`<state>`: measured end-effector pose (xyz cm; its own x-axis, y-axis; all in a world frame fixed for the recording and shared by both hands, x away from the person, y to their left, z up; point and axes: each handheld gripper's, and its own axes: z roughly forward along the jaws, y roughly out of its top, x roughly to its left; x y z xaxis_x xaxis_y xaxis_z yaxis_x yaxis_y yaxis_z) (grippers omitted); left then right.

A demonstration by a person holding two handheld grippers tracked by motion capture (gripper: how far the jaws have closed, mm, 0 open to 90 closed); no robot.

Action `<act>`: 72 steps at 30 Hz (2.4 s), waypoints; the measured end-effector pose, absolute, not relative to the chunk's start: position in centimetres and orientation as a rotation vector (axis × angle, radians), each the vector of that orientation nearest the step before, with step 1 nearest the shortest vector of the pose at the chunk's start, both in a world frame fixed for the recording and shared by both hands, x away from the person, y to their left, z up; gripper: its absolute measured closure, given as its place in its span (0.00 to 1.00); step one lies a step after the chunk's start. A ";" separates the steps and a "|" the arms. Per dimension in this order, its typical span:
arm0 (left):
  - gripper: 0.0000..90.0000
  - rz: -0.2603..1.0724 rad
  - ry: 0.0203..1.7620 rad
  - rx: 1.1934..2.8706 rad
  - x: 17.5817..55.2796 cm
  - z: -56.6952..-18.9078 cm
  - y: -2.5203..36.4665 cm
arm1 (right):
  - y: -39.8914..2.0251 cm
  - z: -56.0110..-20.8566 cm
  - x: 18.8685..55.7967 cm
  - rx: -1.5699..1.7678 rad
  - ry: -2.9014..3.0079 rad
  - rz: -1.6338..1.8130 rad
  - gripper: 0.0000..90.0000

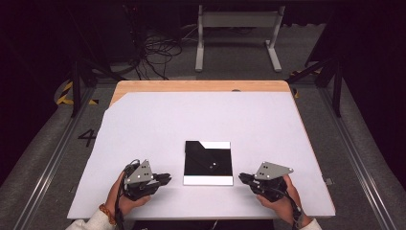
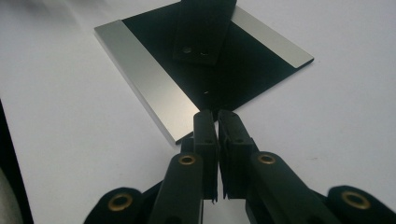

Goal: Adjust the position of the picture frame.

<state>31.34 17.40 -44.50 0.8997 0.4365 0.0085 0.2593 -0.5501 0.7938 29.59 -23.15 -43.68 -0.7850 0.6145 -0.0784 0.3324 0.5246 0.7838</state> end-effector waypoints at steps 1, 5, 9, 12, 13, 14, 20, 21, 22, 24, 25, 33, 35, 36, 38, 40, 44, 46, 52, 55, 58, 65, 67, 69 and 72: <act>0.90 0.259 0.499 2.178 31.3 -44.5 17.5 | -23.2 -43.7 29.6 0.786 2.423 1.136 0.96; 0.88 0.263 0.515 2.163 31.3 -44.6 18.2 | -23.3 -43.6 29.5 0.788 2.416 1.139 0.96; 0.86 0.263 0.525 2.162 31.2 -44.7 18.5 | -23.2 -43.5 29.6 0.787 2.414 1.143 0.96; 0.84 0.263 0.534 2.159 31.3 -44.8 18.6 | -23.1 -43.5 29.7 0.787 2.415 1.144 0.95; 0.83 0.263 0.535 2.158 31.3 -44.8 18.6 | -23.1 -43.6 29.8 0.789 2.414 1.142 0.95; 0.82 0.267 0.534 2.162 31.3 -44.8 18.6 | -23.1 -43.6 29.8 0.791 2.414 1.141 0.95; 0.81 0.270 0.530 2.168 31.4 -44.8 18.4 | -23.0 -43.6 29.9 0.798 2.412 1.145 0.93; 0.81 0.269 0.528 2.169 31.5 -44.8 18.4 | -23.0 -43.6 29.9 0.799 2.411 1.148 0.93; 0.81 0.267 0.528 2.171 31.5 -44.9 18.3 | -23.0 -43.6 29.9 0.798 2.410 1.147 0.93; 0.81 0.267 0.524 2.175 31.6 -44.9 18.3 | -22.9 -43.5 29.9 0.797 2.408 1.149 0.93; 0.81 0.267 0.527 2.177 31.6 -45.0 18.2 | -22.9 -43.5 29.9 0.799 2.408 1.152 0.93; 0.81 0.266 0.520 2.184 31.7 -45.1 18.2 | -22.6 -43.6 30.2 0.799 2.410 1.145 0.92; 0.81 0.266 0.520 2.188 31.7 -45.1 18.2 | -22.5 -43.6 30.2 0.800 2.412 1.145 0.92; 0.82 0.266 0.519 2.187 31.7 -45.1 18.2 | -22.5 -43.7 30.2 0.796 2.415 1.144 0.92; 0.86 0.261 0.514 2.185 31.8 -45.1 18.1 | -22.5 -43.7 30.2 0.793 2.422 1.146 0.94; 0.90 0.264 0.513 2.190 32.2 -45.2 17.6 | -22.4 -43.8 30.2 0.784 2.434 1.143 0.98; 0.94 0.258 0.530 2.192 33.7 -45.3 16.7 | -21.9 -44.3 30.1 0.762 2.478 1.138 1.00; 0.94 0.264 0.562 2.192 35.6 -45.4 15.9 | -21.5 -44.8 29.9 0.746 2.508 1.119 1.00; 0.95 0.292 0.587 2.191 38.6 -45.2 15.0 | -20.8 -45.5 29.8 0.726 2.553 1.098 1.00; 0.95 0.310 0.604 2.188 40.1 -45.1 14.4 | -20.6 -45.7 29.8 0.722 2.565 1.100 1.00; 0.95 0.317 0.641 2.173 41.6 -45.1 13.9 | -20.4 -45.8 29.8 0.713 2.565 1.093 1.00; 0.93 0.279 0.712 2.146 45.0 -45.1 12.1 | -20.5 -45.8 29.6 0.706 2.555 1.082 1.00; 0.93 0.277 0.719 2.157 45.6 -45.4 11.4 | -20.4 -45.8 29.5 0.694 2.551 1.066 1.00; 0.93 0.293 0.715 2.172 46.0 -45.6 11.0 | -20.4 -45.8 29.5 0.697 2.554 1.068 1.00; 0.92 0.299 0.727 2.179 46.4 -46.2 10.7 | -20.5 -45.8 29.6 0.698 2.554 1.079 1.00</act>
